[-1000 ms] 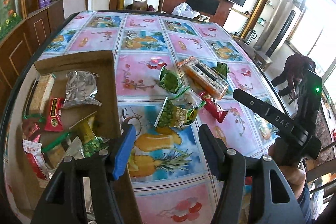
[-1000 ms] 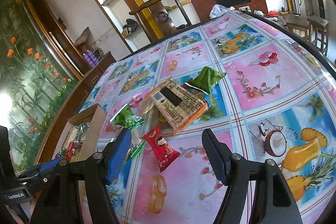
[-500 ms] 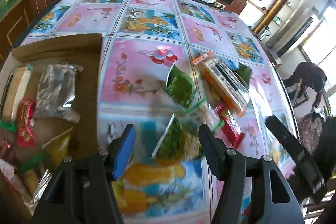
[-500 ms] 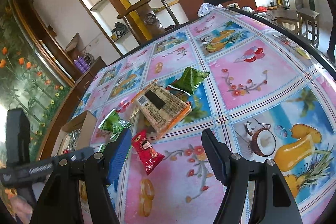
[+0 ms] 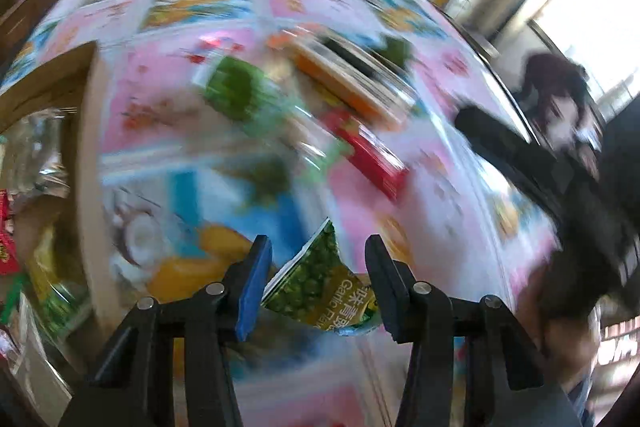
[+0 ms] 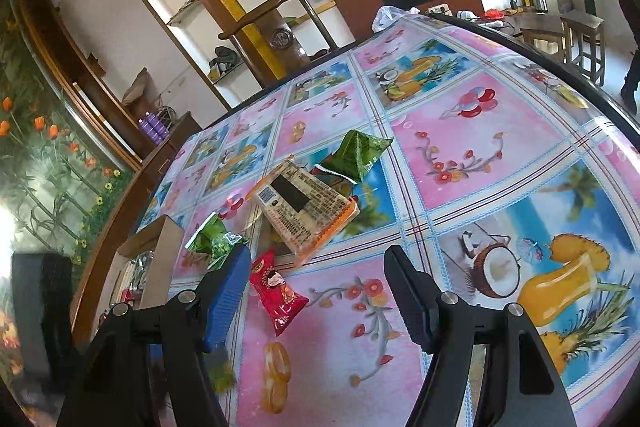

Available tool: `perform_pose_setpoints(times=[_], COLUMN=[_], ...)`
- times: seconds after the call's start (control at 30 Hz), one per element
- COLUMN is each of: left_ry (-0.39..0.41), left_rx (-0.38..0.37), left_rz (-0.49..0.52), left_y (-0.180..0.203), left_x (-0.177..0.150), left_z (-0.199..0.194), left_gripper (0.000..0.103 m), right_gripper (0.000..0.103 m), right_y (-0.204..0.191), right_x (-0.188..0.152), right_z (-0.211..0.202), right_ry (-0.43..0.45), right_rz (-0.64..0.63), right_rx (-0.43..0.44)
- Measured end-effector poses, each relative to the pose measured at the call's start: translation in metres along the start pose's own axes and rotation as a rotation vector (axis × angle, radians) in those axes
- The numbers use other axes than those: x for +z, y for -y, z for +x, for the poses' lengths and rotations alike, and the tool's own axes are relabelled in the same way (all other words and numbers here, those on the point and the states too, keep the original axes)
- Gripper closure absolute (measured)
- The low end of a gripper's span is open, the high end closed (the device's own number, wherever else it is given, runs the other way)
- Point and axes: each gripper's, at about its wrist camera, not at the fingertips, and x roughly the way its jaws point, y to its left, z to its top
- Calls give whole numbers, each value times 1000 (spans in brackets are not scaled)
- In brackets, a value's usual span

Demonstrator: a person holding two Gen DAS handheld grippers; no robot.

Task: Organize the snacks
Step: 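Grasp the green pea packet with the left tool while the right approaches a red packet, then grasp the red chocolate packet with the right tool while the left holds the pea packet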

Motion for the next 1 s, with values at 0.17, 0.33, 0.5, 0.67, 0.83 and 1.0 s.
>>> perform_pose_setpoints(times=[0.17, 0.33, 0.5, 0.67, 0.83, 1.0], left_ry=[42, 63, 50, 109, 167, 205], left_rx=[-43, 23, 60, 113, 115, 106], left_rz=[42, 120, 169, 196, 163, 110], left_y=[13, 24, 29, 34, 25, 11], left_x=[-15, -27, -34, -35, -36, -33], left_z=[-20, -22, -7, 2, 0, -9], left_gripper=[28, 20, 20, 49, 68, 70], right_gripper=[29, 29, 29, 29, 29, 29], right_y=[3, 4, 4, 4, -1, -14], right_x=[0, 1, 1, 0, -1, -5], right_z=[0, -1, 0, -1, 3, 15], right_ry=[-2, 1, 0, -4, -15, -54], right_rz=[12, 10, 9, -4, -23, -99], right_rx=[-2, -3, -3, -8, -17, 2])
